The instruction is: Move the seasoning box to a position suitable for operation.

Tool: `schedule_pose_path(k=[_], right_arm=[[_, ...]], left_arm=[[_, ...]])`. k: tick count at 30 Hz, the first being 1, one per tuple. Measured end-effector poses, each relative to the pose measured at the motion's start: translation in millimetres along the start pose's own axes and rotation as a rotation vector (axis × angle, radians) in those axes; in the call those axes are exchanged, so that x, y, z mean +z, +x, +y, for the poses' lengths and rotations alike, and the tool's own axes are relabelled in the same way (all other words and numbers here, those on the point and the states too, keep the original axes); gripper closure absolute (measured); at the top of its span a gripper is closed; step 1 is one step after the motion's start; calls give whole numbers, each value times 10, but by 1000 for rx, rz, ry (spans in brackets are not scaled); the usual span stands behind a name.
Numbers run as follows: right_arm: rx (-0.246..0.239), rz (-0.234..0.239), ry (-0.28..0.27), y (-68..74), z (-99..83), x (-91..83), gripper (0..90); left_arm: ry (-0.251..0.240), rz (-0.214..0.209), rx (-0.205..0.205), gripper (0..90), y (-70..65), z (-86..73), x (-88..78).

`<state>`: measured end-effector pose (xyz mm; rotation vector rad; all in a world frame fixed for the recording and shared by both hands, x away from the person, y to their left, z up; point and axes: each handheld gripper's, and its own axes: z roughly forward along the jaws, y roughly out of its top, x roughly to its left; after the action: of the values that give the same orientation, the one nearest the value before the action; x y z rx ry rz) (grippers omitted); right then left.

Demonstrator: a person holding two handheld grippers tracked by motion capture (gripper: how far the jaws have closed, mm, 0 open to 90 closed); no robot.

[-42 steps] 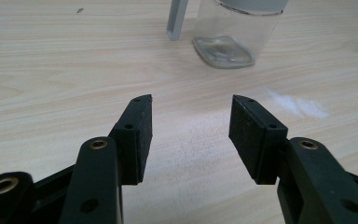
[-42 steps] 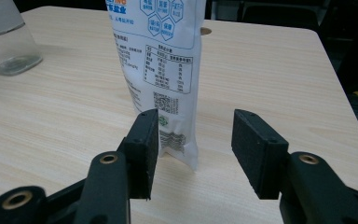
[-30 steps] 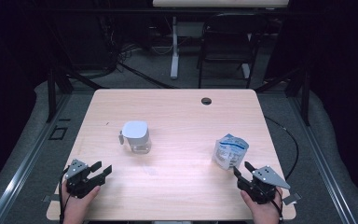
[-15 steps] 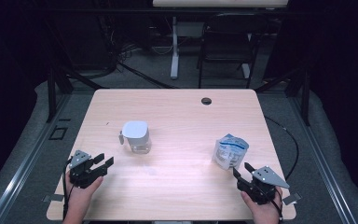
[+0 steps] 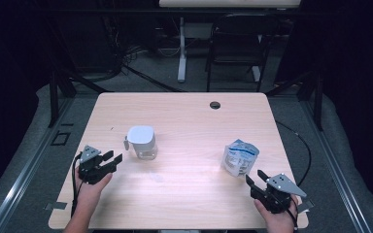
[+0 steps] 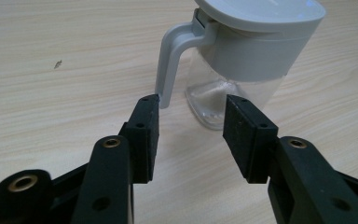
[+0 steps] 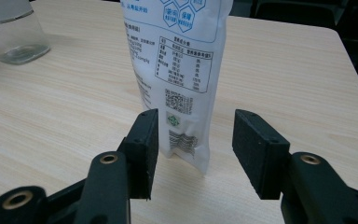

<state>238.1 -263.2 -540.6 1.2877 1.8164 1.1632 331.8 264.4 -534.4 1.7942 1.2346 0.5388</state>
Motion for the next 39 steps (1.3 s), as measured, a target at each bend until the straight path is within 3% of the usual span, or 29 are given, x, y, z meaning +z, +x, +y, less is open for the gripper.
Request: schedule_pose_path(k=[6,12,20,39], right_arm=[[-2,2,-18,45,-4,-12,494],[-3,5,-19,78,6,-32,485],[8,11,-19,53,22,-28,474],[28,-2,-32,56,-7,-35,462]], left_arm=[[17,20,34,614,-4,97,131],[30,39,20,652,28,156,270],[57,47,32,684,67,182,440],[50,71,61,798,66,187,599]])
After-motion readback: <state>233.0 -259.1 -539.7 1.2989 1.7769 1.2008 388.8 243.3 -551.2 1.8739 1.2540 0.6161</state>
